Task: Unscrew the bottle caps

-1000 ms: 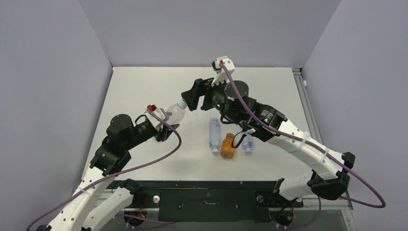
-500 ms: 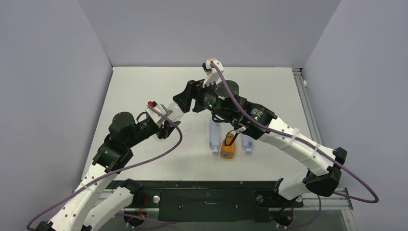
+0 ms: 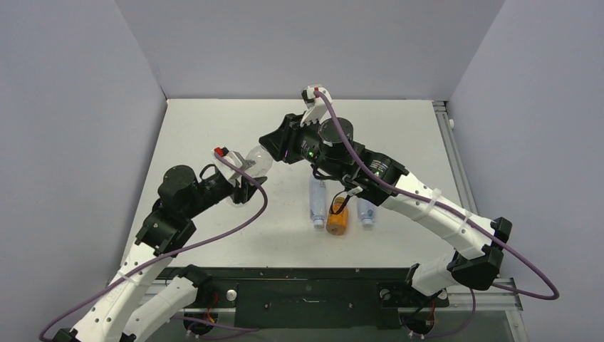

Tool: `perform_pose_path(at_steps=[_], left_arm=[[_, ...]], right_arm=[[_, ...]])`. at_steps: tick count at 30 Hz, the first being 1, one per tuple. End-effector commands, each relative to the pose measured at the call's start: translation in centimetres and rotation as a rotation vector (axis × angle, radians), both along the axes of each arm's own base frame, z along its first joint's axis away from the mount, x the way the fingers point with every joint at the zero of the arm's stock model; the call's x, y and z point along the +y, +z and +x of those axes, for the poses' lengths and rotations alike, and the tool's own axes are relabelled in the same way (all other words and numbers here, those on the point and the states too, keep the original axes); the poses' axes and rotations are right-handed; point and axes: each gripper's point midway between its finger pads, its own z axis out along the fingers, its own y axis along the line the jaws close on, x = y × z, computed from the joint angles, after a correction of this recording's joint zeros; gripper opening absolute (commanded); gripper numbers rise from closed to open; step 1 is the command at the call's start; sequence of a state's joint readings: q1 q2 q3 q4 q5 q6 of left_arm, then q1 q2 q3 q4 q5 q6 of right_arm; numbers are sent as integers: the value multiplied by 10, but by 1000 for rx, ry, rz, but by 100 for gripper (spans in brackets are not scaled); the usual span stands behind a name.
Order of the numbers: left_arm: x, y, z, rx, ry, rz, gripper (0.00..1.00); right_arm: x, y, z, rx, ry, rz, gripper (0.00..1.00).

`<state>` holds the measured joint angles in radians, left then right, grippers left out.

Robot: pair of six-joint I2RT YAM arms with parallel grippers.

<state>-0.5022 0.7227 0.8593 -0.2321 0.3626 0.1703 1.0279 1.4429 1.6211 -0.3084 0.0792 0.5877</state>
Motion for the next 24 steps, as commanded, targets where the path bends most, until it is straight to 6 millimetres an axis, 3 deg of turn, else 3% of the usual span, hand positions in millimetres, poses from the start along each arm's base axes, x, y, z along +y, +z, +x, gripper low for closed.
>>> perform_pose_path(at_steps=[1,4,8,12,16,20,22,23,24], left_arm=[[-7,48,-6,-68,-37,-103,5],[-16,60,-20,-32,-111,-156,5],[-32,75,-53,34,-289,-232,5],[-46,87,-88,120,-493,-283,5],[-51,96,-105,169,-597,-308,6],[-52,98,-106,178,-615,-311,6],[-51,92,-96,171,-557,-298,6],[-50,89,-90,138,-530,-279,6],[-47,84,-80,130,-469,-271,6]], right_arm=[[15,33,-15,-56,110,98,0],[11,53,-27,-128,175,125,0],[-1,84,-51,-253,302,181,0],[-8,104,-87,-361,481,211,0],[-12,110,-112,-415,610,220,0],[-14,109,-113,-411,615,204,0],[-18,108,-94,-385,495,173,27],[-21,106,-86,-364,441,149,61],[-26,105,-67,-346,313,130,75]])
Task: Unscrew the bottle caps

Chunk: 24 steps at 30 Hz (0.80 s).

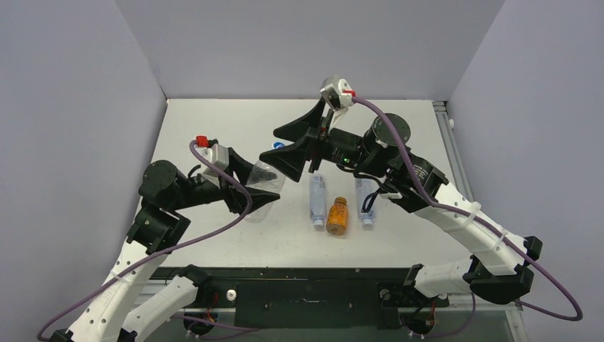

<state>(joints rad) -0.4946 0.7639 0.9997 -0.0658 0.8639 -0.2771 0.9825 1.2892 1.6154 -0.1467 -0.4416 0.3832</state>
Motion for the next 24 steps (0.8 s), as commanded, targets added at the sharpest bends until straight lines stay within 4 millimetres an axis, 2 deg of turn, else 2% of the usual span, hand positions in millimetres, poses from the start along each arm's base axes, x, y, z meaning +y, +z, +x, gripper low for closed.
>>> perform_pose_path(at_steps=[1,5,6,7,9,13,20,24], left_arm=[[2,-6,16,-82,72,46,7],[18,-15,51,-163,290,90,9],[21,-15,55,-199,314,102,9],[25,-16,61,-204,356,107,9],[31,-14,69,-217,413,106,8],[35,-9,72,-237,447,91,8],[37,-10,71,-239,454,89,8],[37,-13,69,-238,445,90,8]], right_arm=[[-10,8,28,40,-217,-17,77],[-15,1,55,111,-426,-38,80],[-11,-1,52,114,-433,-51,81],[-9,-6,57,122,-471,-73,81],[0,-13,57,137,-492,-105,78],[10,-24,64,179,-516,-119,64],[16,-14,62,194,-490,-47,44],[15,-4,56,180,-457,-7,43]])
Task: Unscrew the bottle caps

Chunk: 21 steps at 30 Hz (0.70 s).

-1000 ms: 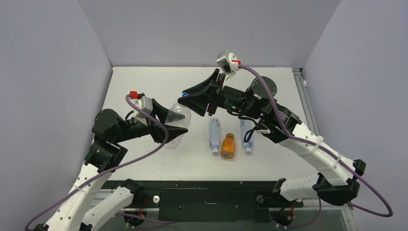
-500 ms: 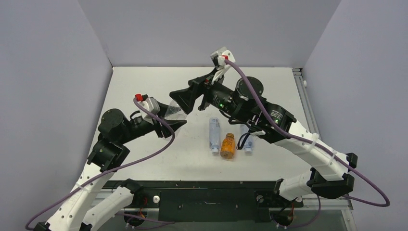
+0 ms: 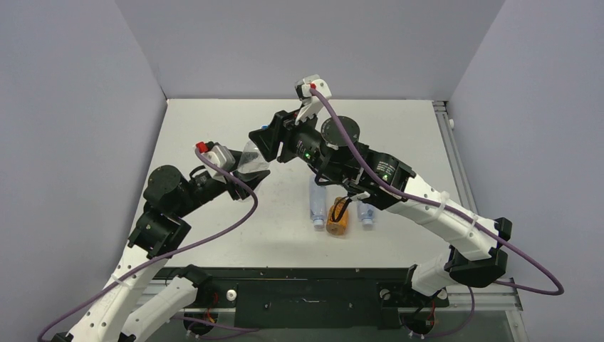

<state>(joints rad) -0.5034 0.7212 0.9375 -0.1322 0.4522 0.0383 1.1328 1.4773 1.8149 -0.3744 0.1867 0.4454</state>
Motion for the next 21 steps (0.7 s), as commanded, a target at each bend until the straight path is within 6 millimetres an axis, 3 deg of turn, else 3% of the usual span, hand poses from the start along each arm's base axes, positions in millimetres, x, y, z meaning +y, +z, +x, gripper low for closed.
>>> perform_pose_path(at_steps=[1,4,6,15,17,21], left_arm=[[2,12,-2,-52,9,-21,8],[2,12,-2,-48,7,-27,8],[2,13,-3,-47,4,-31,8],[1,31,-9,-35,-12,-84,9],[-2,45,-17,-17,-48,-127,10],[-16,68,-48,42,-223,-187,10]], right_arm=[[-10,36,-6,-47,13,118,44],[-9,38,-7,-46,25,128,43],[-8,37,-5,-40,30,129,38],[0,32,-7,-28,79,112,0],[-1,37,-9,-46,114,114,0],[-6,59,-33,-112,317,151,0]])
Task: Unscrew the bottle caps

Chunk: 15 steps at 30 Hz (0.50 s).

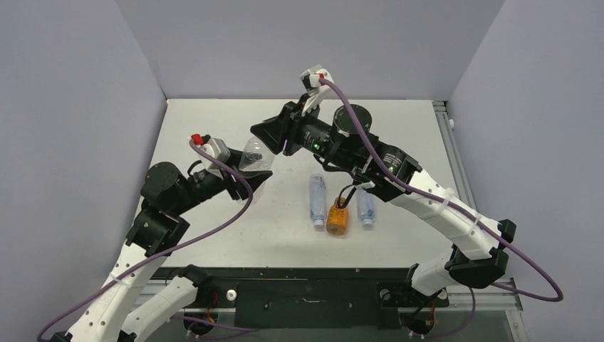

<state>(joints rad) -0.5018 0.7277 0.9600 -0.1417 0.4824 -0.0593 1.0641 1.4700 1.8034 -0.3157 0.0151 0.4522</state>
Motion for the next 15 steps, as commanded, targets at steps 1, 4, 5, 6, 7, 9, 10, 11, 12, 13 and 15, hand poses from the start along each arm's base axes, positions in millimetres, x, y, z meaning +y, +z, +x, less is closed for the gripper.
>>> perform_pose_path(at_steps=[1,4,5,6,7,9,10,11,12,13,15], left_arm=[[-16,63,-49,-26,-241,-138,9],[-24,70,-71,31,-379,-156,7],[-27,68,-79,67,-432,-155,7],[-27,72,-83,63,-454,-160,7],[-29,73,-89,74,-496,-159,6],[-31,71,-96,92,-549,-147,6],[-31,69,-100,97,-571,-139,6],[-32,68,-99,104,-575,-135,6],[-32,67,-99,103,-574,-133,6],[-32,67,-97,93,-564,-130,6],[-31,66,-87,55,-512,-127,6]], right_arm=[[-10,52,-50,-124,305,107,0],[-16,64,-78,-197,446,120,0],[-17,65,-83,-213,474,120,0],[-18,67,-91,-229,513,124,0],[-19,68,-95,-240,533,127,0],[-20,69,-103,-255,574,129,0],[-20,68,-104,-254,582,126,0],[-20,70,-104,-258,579,126,0],[-19,66,-97,-250,548,108,4],[-20,63,-94,-236,523,89,21],[-22,59,-74,-220,386,47,62]])
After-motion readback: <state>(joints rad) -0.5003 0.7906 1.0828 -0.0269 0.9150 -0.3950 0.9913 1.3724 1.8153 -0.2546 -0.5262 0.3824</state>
